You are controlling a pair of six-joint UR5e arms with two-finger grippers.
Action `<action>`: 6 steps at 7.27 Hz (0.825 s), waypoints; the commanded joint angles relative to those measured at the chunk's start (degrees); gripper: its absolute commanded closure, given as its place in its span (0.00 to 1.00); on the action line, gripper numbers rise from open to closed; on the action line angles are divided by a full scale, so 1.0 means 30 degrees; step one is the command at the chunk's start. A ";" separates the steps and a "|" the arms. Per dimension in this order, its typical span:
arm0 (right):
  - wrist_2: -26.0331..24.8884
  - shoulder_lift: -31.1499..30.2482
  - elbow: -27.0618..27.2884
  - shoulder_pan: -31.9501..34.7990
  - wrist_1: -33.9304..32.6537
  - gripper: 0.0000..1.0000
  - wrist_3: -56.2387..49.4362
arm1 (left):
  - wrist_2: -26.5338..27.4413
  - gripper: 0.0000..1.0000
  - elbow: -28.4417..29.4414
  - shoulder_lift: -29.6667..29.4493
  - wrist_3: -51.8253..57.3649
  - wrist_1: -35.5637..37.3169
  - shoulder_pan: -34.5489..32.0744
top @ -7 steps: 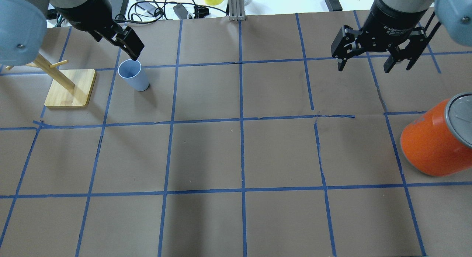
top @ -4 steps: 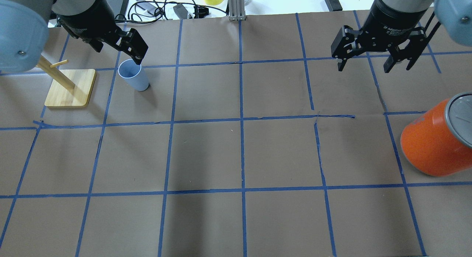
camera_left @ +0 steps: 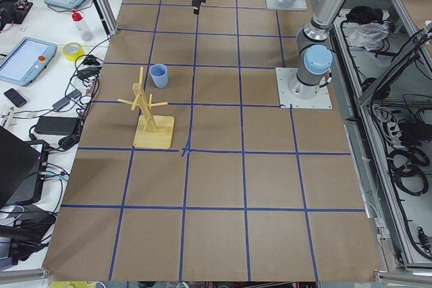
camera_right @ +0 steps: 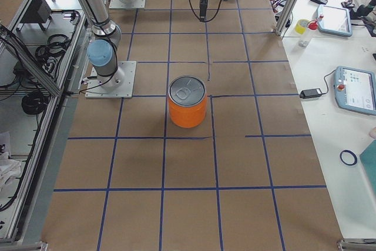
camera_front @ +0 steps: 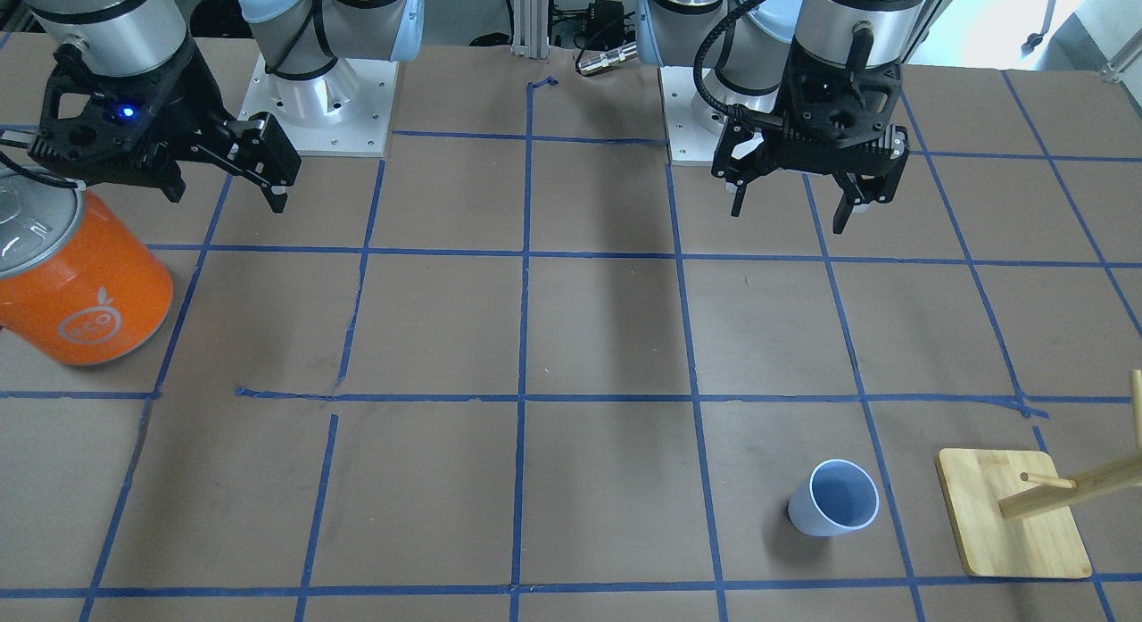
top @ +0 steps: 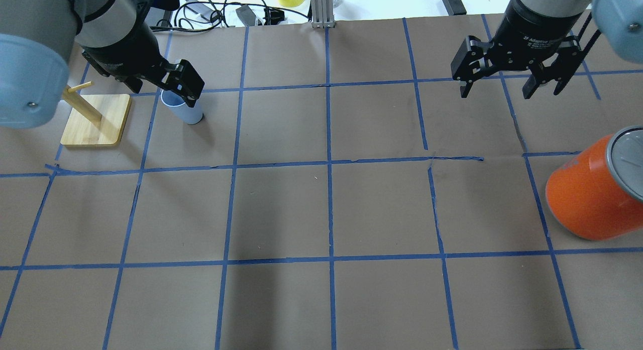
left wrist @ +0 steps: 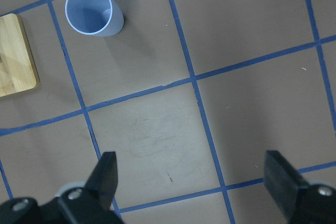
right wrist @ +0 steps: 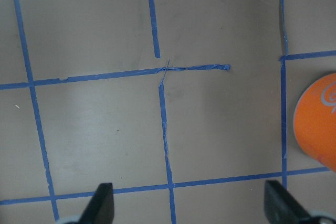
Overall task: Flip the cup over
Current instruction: 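Open the left gripper and raise it away from the upright cup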
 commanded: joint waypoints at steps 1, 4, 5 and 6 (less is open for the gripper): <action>0.0004 -0.0075 0.0000 0.0094 -0.0007 0.00 0.0171 | 0.0009 0.00 -0.0028 0.0022 0.0005 0.0003 0.0021; -0.0027 -0.0046 0.0029 0.0094 0.0022 0.00 -0.0003 | 0.0010 0.00 -0.0028 0.0051 0.0004 -0.0026 0.0108; -0.0027 -0.0046 0.0029 0.0094 0.0022 0.00 -0.0003 | 0.0009 0.00 -0.0028 0.0051 0.0005 -0.0026 0.0080; -0.0056 -0.0046 0.0058 0.0094 0.0022 0.00 -0.0003 | 0.0009 0.00 -0.0028 0.0051 0.0005 -0.0055 0.0109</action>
